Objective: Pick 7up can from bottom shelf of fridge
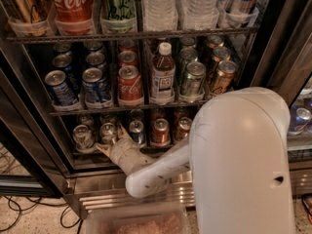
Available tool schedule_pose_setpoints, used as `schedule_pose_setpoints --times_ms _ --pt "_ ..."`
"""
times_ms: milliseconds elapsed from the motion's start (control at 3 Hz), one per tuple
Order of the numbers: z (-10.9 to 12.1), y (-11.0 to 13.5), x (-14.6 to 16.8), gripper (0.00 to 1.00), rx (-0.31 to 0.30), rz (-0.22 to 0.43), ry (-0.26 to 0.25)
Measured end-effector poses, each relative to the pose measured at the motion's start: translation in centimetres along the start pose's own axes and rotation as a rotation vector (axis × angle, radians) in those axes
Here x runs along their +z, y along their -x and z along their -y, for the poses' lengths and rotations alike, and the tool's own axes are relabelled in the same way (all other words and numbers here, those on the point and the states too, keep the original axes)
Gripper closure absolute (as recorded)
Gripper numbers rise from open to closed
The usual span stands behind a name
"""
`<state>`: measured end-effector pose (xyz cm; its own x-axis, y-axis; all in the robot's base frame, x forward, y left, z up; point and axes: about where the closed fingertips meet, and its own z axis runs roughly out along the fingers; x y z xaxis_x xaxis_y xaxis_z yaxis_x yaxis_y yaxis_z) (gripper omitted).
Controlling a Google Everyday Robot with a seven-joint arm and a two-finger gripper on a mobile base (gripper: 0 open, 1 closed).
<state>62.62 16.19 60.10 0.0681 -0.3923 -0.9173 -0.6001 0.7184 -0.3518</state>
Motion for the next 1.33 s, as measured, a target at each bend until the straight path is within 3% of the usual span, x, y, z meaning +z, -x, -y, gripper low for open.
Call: schedule_pose_setpoints --times_ms 333,1000,1333 --pt "0.00 0.00 0.00 0.47 0.000 0.000 0.000" --pt "0.01 0.28 0.04 0.94 -0.003 0.006 -0.001" --pt "-0.02 0.79 0.15 1.00 -0.006 0.018 0.002"
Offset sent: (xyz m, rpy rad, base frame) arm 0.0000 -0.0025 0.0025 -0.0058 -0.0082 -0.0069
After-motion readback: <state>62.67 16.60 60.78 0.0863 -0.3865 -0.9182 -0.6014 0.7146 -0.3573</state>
